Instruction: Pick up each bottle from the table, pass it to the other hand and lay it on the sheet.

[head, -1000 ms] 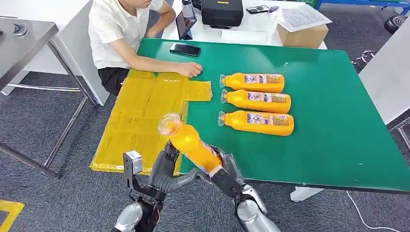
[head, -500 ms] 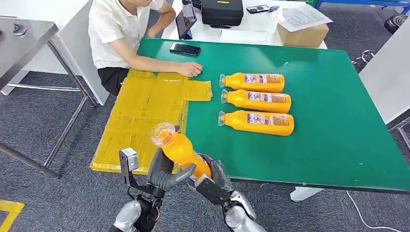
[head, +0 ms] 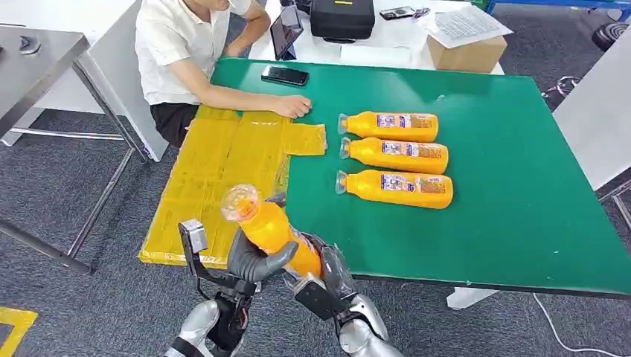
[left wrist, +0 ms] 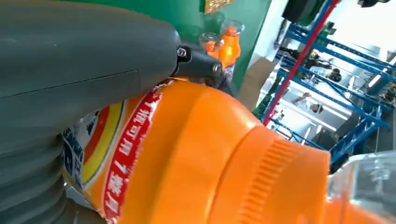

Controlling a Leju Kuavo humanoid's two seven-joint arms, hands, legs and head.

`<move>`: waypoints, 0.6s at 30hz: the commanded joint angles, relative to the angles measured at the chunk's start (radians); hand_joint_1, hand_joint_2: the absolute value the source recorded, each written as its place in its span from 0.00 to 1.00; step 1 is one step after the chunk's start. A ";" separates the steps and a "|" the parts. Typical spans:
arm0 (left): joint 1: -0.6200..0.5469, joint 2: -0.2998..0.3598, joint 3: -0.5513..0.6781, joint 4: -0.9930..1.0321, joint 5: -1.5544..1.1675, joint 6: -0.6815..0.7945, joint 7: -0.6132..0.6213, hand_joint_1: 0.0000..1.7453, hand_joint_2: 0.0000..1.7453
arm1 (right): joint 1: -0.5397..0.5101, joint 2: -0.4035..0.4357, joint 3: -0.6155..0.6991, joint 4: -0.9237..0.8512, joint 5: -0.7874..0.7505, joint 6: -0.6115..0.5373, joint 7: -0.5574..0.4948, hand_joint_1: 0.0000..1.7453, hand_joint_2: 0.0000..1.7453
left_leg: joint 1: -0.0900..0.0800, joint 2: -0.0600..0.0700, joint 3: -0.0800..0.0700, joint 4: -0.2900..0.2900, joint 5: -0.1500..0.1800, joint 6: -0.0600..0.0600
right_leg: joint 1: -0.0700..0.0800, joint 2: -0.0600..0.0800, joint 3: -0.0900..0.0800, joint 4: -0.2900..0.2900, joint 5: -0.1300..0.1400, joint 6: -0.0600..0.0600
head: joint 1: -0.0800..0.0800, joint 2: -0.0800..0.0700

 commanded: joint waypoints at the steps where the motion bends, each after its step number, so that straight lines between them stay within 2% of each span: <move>1: -0.065 0.026 -0.041 0.108 -0.027 0.020 -0.002 1.00 1.00 | -0.018 -0.028 0.126 -0.069 0.044 -0.015 -0.021 0.82 1.00 | 0.001 0.000 0.003 -0.001 -0.001 -0.002 | 0.001 0.001 0.003 0.000 -0.001 -0.002 | 0.000 0.000; 8: -0.065 0.027 -0.040 0.107 -0.027 0.020 -0.002 1.00 1.00 | -0.019 -0.029 0.126 -0.065 0.044 -0.013 -0.021 0.82 1.00 | 0.000 0.000 0.002 -0.001 -0.001 -0.001 | 0.000 0.001 0.002 0.000 -0.001 -0.001 | 0.000 0.000; 9: -0.064 0.028 -0.041 0.104 -0.030 0.021 0.000 1.00 1.00 | -0.021 -0.026 0.124 -0.055 0.061 -0.035 -0.021 0.77 1.00 | 0.001 0.001 0.004 -0.001 -0.001 -0.002 | 0.001 0.001 0.003 0.000 -0.001 -0.002 | 0.000 0.000; 11: -0.059 0.033 -0.038 0.099 -0.030 0.021 0.002 1.00 1.00 | -0.014 -0.017 0.110 -0.058 0.037 -0.009 -0.021 0.01 1.00 | 0.001 0.000 0.005 -0.001 -0.002 -0.002 | 0.001 0.001 0.004 -0.001 -0.002 -0.002 | 0.000 0.000; 15: -0.048 0.042 -0.028 0.049 -0.021 -0.002 0.007 1.00 1.00 | 0.007 -0.008 0.116 -0.079 0.005 -0.002 -0.021 0.00 1.00 | 0.001 0.002 0.006 -0.001 -0.002 -0.002 | 0.001 0.003 0.005 0.000 -0.002 -0.003 | 0.000 0.000; 16: -0.048 0.042 -0.026 0.041 -0.016 -0.007 0.008 1.00 1.00 | 0.010 -0.007 0.120 -0.085 -0.006 0.000 -0.021 0.00 0.00 | 0.001 0.000 0.004 -0.001 -0.001 -0.002 | 0.001 0.001 0.003 0.000 -0.002 -0.002 | 0.000 0.000; 18: -0.044 0.045 -0.015 0.004 0.009 -0.027 0.017 1.00 1.00 | 0.017 -0.011 0.147 -0.101 -0.030 -0.008 -0.021 0.00 0.00 | 0.001 0.000 0.003 0.000 -0.002 -0.002 | 0.001 0.000 0.003 0.000 -0.002 -0.002 | 0.001 0.000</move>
